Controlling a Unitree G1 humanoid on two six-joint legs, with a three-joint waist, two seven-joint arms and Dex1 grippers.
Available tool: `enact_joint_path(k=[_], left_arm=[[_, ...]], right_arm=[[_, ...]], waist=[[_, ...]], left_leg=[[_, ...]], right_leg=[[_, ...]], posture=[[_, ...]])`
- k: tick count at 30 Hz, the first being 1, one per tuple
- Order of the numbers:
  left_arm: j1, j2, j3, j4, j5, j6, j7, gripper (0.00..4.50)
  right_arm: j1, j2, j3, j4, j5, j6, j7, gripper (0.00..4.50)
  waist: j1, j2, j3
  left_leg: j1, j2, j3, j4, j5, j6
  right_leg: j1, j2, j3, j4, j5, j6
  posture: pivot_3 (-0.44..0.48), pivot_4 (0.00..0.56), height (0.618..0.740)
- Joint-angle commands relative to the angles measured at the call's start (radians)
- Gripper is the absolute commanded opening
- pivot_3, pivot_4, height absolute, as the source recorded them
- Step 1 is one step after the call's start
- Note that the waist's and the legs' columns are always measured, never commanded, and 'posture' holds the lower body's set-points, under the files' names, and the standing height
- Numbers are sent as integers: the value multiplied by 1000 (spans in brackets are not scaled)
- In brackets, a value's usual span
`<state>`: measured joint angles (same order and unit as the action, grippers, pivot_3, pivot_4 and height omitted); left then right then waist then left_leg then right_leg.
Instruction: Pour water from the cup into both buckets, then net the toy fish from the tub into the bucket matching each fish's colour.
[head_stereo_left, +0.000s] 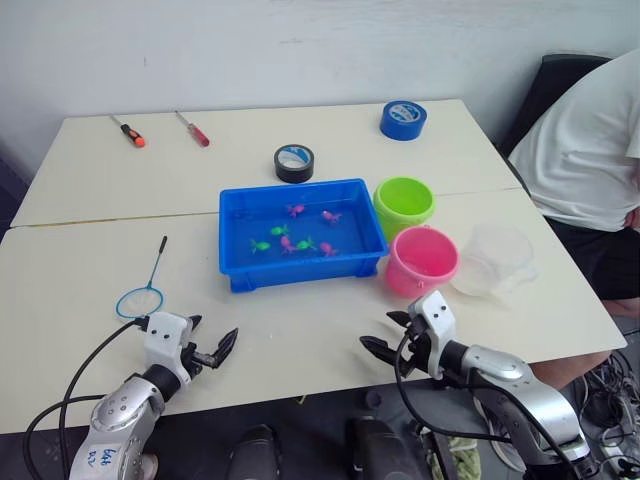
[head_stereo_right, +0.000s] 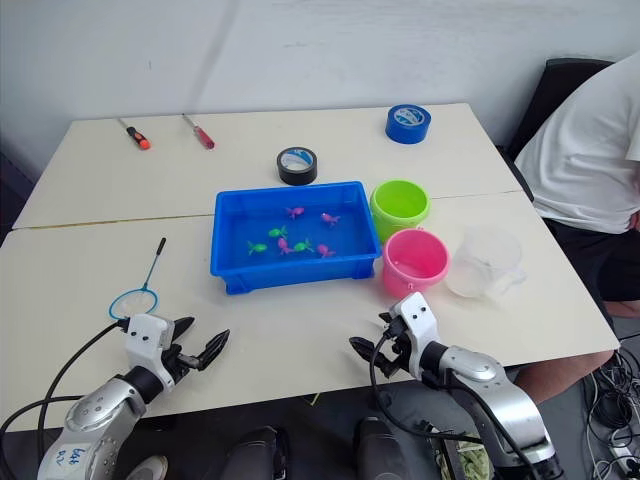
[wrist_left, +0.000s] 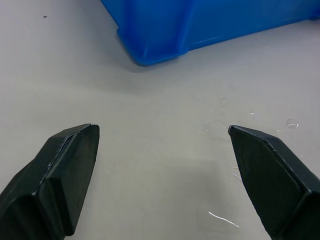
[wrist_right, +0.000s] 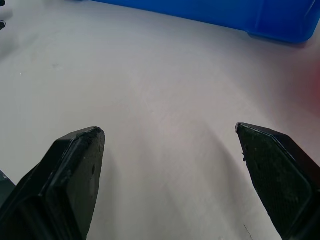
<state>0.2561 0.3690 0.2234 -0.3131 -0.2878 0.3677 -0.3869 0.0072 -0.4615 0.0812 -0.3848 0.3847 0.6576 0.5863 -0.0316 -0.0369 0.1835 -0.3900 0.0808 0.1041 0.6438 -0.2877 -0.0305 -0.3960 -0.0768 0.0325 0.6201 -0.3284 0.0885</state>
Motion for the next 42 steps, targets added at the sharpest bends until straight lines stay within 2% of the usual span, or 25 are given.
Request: enact_joint_path(k=[1, 19, 23, 27, 32, 35, 37, 40, 42], left_arm=[[6, 1, 14, -36, -5, -20, 0, 4500], [12, -5, 19, -42, -13, -22, 2, 4500], [-4, 18, 59, -23, -21, -10, 4, 4500], [-125, 218, 173, 86, -115, 56, -161, 4500], [-324, 385, 130, 157, -183, 84, -366, 4500], [-505, 416, 40, 209, -190, 106, -452, 4500], [-643, 411, -40, 255, -171, 109, -499, 4500], [-820, 373, -152, 341, -143, 89, -580, 4500], [-888, 349, -194, 390, -124, 59, -613, 4500]], right_arm=[[4, -5, 0, -19, 8, -12, 13, 4447], [3, -7, -1, -31, 12, -3, 15, 4447], [-5, 0, -14, -42, 26, 1, 11, 4447], [42, -84, -125, -104, 61, 47, 24, 4447], [98, -127, -279, -119, 99, 95, -12, 4447], [149, -119, -358, -134, 94, 117, -60, 4447], [183, -98, -404, -141, 81, 138, -116, 4447], [223, -44, -447, -126, 25, 140, -231, 4447], [230, -14, -459, -109, -8, 124, -285, 4447]], waist=[[0, 0, 0], [0, 0, 0], [0, 0, 0], [5, 1, 1], [5, 2, 1], [7, 2, 1], [9, 3, 1], [8, 3, 1], [0, 5, 1]], left_leg=[[0, 0, 0, 0, 0, 0], [0, 0, 0, 0, 0, 0], [0, 0, 0, 0, 0, 0], [0, 1, -1, 0, 0, 0], [0, -2, 2, 0, 0, 1], [0, -2, 5, 1, -2, 4], [0, -3, 6, 1, -1, 7], [-2, -7, 11, 2, -1, 6], [-1, -7, 13, 1, -1, 6]], right_leg=[[0, 0, 0, 0, 0, 0], [0, 0, 0, 0, 0, 0], [0, 0, 0, 0, 0, 0], [-1, 1, -1, 2, 0, 0], [0, -4, -4, 0, -1, -1], [0, -4, -6, 0, 1, 1], [-1, -1, -9, 1, 7, 13], [-2, 1, -13, 1, 7, 13], [-2, 2, -12, 1, 7, 14]], posture=[[0, 150, 731], [0, 150, 731], [0, 150, 731], [0, 150, 731], [0, 150, 731], [0, 150, 731], [0, 150, 731], [0, 150, 731], [0, 150, 731]])
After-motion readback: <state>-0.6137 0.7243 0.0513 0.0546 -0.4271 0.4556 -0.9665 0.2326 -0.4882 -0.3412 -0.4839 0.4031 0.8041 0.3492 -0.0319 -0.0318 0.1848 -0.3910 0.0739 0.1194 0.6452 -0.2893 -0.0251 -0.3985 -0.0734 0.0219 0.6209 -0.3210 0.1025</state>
